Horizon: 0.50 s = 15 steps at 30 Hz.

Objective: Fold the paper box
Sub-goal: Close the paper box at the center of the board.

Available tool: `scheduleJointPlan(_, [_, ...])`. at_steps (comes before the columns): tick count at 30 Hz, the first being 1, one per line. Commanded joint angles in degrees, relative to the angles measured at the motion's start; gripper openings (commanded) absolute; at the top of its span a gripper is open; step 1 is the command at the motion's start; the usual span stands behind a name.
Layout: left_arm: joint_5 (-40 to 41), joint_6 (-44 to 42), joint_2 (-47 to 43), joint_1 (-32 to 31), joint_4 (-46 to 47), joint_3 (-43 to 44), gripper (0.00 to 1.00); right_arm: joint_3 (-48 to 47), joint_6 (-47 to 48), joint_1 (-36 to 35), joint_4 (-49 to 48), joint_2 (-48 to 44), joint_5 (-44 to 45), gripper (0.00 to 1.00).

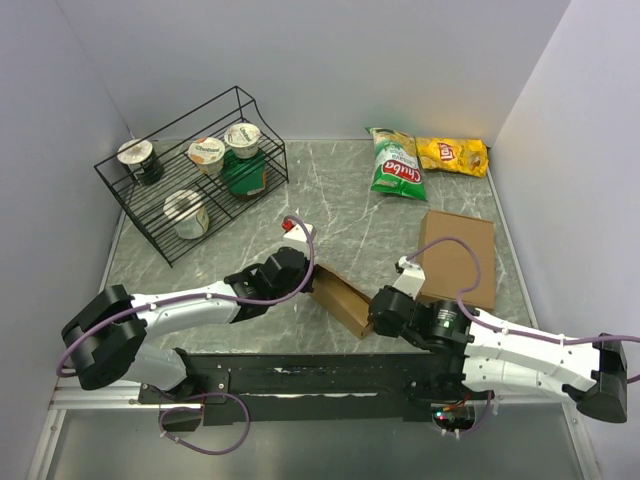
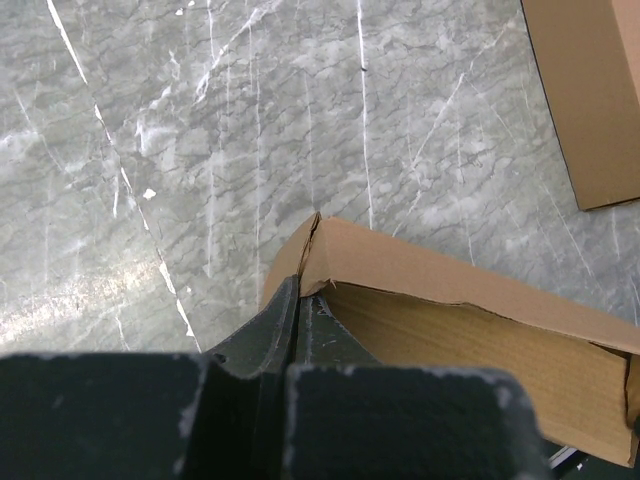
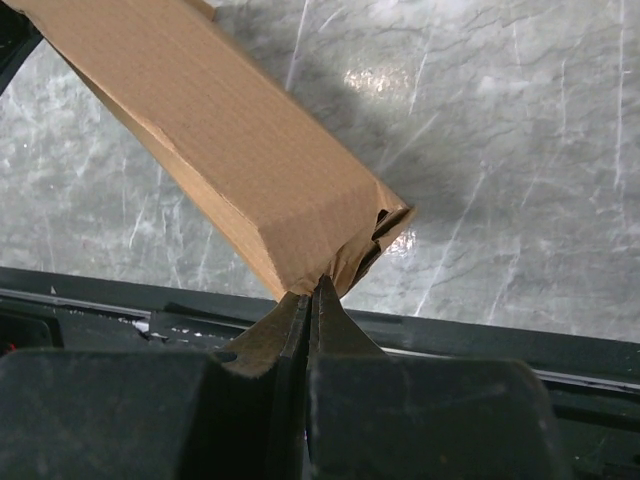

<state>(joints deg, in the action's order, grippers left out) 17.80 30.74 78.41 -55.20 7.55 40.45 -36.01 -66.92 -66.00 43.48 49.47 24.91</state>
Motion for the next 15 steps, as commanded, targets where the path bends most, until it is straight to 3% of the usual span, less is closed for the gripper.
scheduleJointPlan(1, [-1.5, 0.6, 1.2, 0.1, -8.1, -3.1, 0.01, 5.8, -4.5, -2.9, 10.5, 3.9, -10.5, 0.0])
scheduleJointPlan(15, [-0.9, 0.9, 1.7, 0.5, -9.0, -3.0, 0.01, 8.0, -11.5, -3.7, 19.8, -7.5, -8.3, 0.0])
